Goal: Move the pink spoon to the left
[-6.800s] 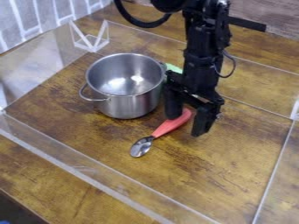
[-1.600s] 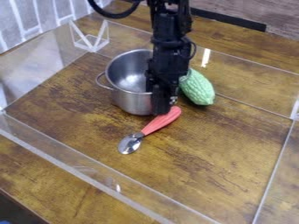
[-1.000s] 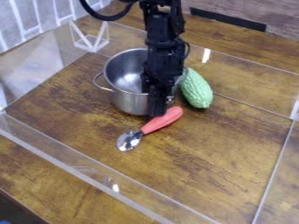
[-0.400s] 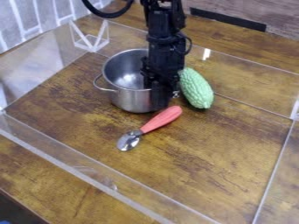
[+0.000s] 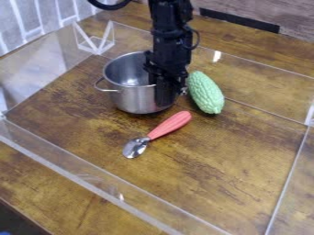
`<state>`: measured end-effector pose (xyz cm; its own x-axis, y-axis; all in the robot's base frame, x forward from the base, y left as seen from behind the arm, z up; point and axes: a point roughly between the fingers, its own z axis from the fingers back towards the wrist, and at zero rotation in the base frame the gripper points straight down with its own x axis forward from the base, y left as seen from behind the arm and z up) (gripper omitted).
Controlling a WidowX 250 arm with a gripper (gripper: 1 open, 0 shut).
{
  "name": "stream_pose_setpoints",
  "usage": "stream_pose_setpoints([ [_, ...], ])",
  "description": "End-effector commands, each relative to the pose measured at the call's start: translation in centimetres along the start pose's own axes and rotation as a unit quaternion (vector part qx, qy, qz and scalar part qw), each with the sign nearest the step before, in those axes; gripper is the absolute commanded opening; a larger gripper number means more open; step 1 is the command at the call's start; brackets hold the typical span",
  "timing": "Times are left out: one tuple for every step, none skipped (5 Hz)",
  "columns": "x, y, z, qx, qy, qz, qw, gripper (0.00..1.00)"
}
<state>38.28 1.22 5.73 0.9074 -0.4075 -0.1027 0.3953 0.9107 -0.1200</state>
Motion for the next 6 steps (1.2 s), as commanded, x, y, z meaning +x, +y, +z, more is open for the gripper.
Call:
stream_pose_setpoints([
  [-1.4, 0.8, 4.8, 0.025, -0.042, 0.008, 0.9988, 0.0],
  [-2.8, 1.2, 6.3, 0.033, -0.049, 0.004, 0.9982, 0.0],
  [-3.8, 1.2, 7.1, 0.037, -0.054, -0.005, 0.9978, 0.0],
  [-4.7, 1.1, 8.0, 0.043, -0.06, -0.011, 0.9972, 0.0],
  [-5.6, -0.1, 9.6, 0.051, -0.066, -0.044, 0.9956, 0.0],
  [-6.8, -1.5, 9.9, 0.048, -0.064, -0.093, 0.9924, 0.0],
])
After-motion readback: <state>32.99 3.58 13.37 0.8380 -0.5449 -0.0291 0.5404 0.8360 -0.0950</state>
